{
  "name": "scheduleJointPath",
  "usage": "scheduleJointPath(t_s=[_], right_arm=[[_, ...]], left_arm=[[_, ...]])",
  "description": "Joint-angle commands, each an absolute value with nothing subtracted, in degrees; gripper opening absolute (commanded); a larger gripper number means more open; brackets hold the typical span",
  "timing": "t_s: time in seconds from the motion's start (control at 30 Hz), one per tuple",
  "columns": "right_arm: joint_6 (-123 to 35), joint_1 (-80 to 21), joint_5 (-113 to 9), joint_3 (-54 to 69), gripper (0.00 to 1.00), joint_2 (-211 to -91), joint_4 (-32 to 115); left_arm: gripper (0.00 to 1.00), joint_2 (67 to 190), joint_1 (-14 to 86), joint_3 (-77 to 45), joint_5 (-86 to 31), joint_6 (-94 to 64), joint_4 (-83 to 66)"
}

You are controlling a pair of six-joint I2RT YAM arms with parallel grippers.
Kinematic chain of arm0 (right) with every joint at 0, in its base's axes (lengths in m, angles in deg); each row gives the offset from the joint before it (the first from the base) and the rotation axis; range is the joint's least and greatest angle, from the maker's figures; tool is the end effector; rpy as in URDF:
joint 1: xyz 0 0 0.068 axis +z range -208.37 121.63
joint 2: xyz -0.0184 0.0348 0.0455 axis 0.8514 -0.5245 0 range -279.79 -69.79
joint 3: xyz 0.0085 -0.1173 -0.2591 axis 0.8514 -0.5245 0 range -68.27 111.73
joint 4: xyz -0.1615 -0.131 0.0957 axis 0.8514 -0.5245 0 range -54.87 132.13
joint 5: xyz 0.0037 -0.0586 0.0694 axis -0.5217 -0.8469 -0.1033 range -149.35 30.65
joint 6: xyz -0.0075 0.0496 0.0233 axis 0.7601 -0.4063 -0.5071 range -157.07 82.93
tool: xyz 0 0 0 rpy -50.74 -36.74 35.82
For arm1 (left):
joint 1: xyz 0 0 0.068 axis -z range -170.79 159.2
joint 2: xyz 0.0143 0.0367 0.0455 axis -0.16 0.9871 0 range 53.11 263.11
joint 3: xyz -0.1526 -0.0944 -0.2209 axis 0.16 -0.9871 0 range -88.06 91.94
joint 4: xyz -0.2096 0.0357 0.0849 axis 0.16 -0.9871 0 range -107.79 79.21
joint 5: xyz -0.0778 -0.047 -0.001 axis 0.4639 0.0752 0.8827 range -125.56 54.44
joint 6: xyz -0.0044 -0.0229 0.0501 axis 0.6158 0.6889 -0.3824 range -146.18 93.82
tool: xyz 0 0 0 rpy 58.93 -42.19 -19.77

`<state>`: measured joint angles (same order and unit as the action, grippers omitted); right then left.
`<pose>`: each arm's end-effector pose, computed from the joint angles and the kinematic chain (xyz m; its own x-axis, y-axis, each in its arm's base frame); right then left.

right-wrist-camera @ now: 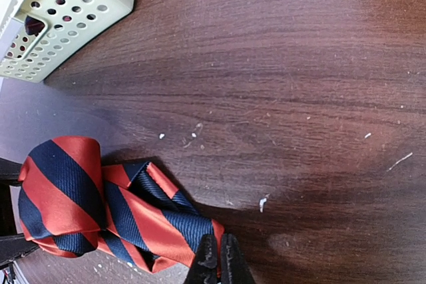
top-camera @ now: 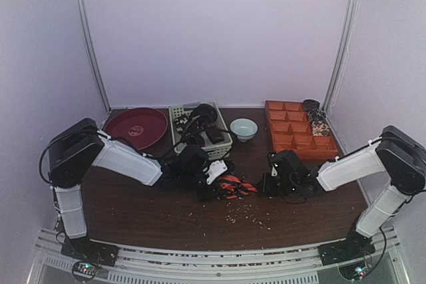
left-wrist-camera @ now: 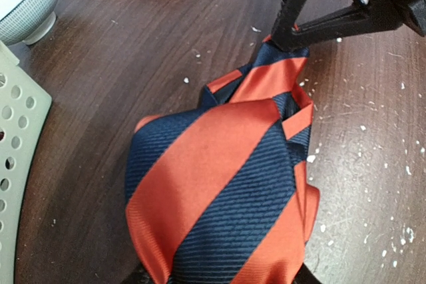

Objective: Roll the ties
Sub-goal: Roll the tie at the center of the board.

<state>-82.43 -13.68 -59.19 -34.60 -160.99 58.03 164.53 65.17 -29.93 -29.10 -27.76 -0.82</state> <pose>0.1937 0.1918 0.1705 -0.8333 0.1767 -0.5239 -0.1590 0.8309 0.5332 0.2066 -0.3135 0.1618 -0.3598 0.5817 -0.7295 0.8794 0.4726 -0.0570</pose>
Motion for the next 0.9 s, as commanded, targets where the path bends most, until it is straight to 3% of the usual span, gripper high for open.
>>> scheduleJointPath(t_s=[0.0, 0.07, 0.27, 0.37, 0.87], right_arm=[[-81.48, -13.73, -60.27, -35.63, 0.00, -159.96, 56.52], [-81.18, -13.59, -58.93, -35.41, 0.00, -159.69, 57.09], [-82.95, -12.90, -60.62, -34.63, 0.30, -153.56, 52.03], [-82.84, -11.69, -61.01, -33.43, 0.38, -150.60, 52.14], [-81.87, -5.05, -55.18, -21.12, 0.37, -167.41, 61.74]], left_arm=[[0.45, 163.69, 64.41, -32.07, -26.45, -29.45, -2.82], [0.45, 164.14, 64.40, -31.84, -24.96, -29.81, -2.87], [0.45, 164.56, 64.40, -31.65, -23.48, -30.32, -2.61], [0.45, 164.55, 64.40, -31.59, -23.40, -30.86, -2.56], [0.49, 164.55, 64.41, -32.10, -23.52, -31.58, -1.68]])
